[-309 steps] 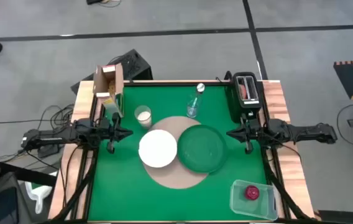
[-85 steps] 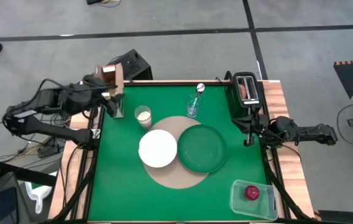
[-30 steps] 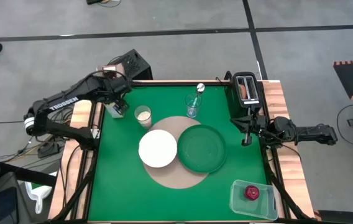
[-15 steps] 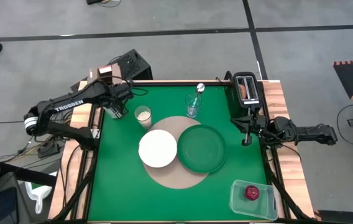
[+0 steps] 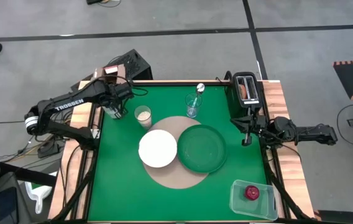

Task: Arrange a breakfast setting
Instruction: Pour the cereal into the white bowl

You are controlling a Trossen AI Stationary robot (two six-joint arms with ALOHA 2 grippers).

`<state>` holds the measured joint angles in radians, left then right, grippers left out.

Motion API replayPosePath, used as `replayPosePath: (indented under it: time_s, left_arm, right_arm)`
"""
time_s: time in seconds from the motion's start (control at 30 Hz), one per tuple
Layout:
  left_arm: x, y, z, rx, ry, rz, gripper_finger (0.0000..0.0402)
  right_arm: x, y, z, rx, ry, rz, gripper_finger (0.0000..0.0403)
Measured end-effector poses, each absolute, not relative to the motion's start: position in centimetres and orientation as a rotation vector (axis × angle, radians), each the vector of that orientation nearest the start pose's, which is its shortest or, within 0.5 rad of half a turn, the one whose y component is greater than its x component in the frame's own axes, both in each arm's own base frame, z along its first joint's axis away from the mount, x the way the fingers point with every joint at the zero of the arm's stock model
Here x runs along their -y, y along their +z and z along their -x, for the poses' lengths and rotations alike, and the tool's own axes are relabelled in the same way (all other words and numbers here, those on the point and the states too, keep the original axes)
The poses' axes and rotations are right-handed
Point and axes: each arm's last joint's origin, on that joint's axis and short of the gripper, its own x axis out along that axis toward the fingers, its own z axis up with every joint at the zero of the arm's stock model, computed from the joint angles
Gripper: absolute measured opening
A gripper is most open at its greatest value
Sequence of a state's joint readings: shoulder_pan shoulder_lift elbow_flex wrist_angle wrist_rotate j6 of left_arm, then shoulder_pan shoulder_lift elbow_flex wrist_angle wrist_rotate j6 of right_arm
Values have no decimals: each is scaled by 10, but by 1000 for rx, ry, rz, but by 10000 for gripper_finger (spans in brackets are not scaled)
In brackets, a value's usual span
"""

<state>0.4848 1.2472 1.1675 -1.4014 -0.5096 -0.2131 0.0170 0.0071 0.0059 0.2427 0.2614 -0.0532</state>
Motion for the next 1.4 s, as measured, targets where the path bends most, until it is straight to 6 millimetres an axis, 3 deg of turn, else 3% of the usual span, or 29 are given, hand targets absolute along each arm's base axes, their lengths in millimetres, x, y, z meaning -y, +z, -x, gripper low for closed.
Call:
replayPosePath:
  time_s: [0.17,0.33,0.57,0.83,0.97,1.27,1.4]
  left_arm:
    - [-97,328,-165,-1401,955,97,1]
    - [-91,362,-163,-1325,991,38,0]
    - [-81,409,-162,-1140,949,-34,0]
    - [-70,437,-176,-946,845,-183,0]
    - [-64,443,-187,-869,766,-248,0]
    - [-47,455,-205,-701,572,-345,0]
    - [-39,460,-211,-632,498,-378,0]
  right_arm:
    - [6,190,-94,251,-247,8,42]
    - [6,188,-94,259,-223,-152,42]
    - [6,187,-94,246,-231,-157,42]
    - [8,183,-96,205,-255,-165,55]
    - [8,184,-98,208,-255,-174,89]
    - [8,181,-108,168,-253,-217,229]
    - [8,188,-113,228,-223,-211,264]
